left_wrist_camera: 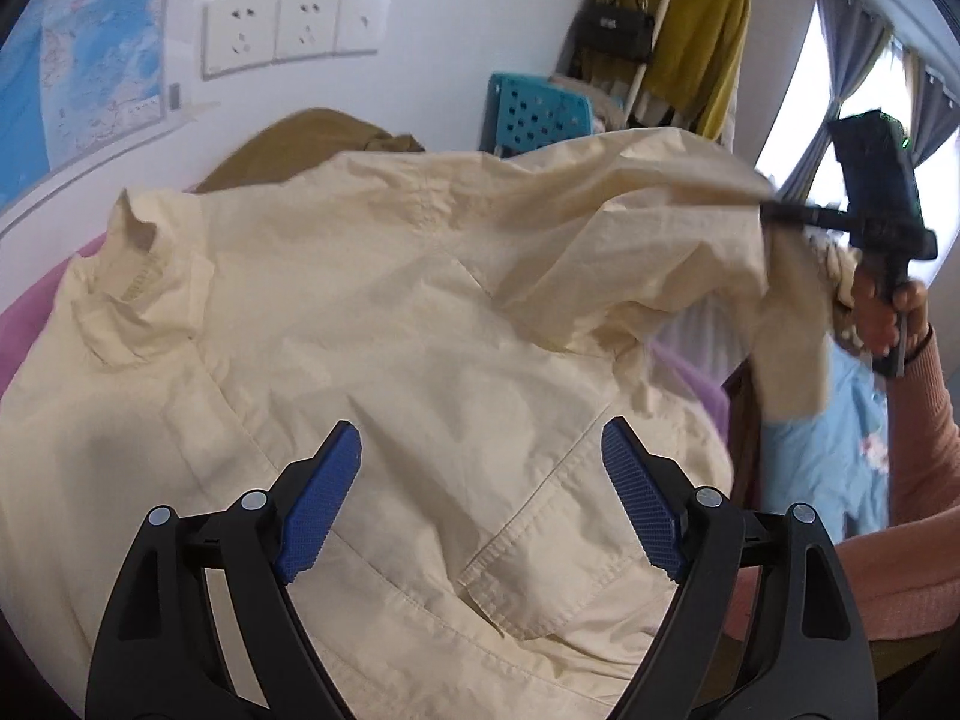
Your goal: Fold large clothes
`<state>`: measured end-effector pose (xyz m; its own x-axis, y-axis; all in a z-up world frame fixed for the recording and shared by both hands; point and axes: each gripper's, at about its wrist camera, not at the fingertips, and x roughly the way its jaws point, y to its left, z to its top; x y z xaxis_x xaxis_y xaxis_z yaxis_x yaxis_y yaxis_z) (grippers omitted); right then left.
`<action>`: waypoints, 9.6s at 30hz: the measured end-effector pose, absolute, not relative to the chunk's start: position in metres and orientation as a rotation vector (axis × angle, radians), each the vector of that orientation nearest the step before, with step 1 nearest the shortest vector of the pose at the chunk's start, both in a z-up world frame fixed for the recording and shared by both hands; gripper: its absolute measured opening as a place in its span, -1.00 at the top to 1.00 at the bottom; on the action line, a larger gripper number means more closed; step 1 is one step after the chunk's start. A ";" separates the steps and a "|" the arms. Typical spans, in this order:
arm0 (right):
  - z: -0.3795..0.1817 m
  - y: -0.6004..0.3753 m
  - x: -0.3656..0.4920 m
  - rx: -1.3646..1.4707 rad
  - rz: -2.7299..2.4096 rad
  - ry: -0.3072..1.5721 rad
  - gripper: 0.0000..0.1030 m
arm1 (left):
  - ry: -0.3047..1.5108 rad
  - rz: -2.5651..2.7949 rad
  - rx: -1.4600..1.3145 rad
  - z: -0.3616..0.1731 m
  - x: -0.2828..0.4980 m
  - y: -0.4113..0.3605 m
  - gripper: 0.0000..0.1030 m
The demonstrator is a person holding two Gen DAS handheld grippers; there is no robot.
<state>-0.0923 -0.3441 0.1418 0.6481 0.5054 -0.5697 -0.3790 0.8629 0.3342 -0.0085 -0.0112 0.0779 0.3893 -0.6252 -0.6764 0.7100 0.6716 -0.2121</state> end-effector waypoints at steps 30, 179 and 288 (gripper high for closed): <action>0.085 -0.250 0.078 0.123 0.346 0.824 -0.67 | 0.984 -0.840 0.143 0.022 -0.010 0.041 -0.25; 0.009 -0.203 0.036 0.459 0.701 0.826 -0.90 | 0.997 -0.512 -0.195 0.025 0.001 0.190 -0.44; -0.040 -0.263 -0.113 0.472 0.838 0.873 0.62 | 0.961 -0.593 -0.540 -0.011 -0.164 0.195 0.48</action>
<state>-0.1134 -0.2635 -0.0400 0.3652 0.8002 -0.4757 -0.4428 0.5989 0.6673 -0.1636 0.1950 -0.0113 0.4418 -0.6770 -0.5886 0.2226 0.7184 -0.6591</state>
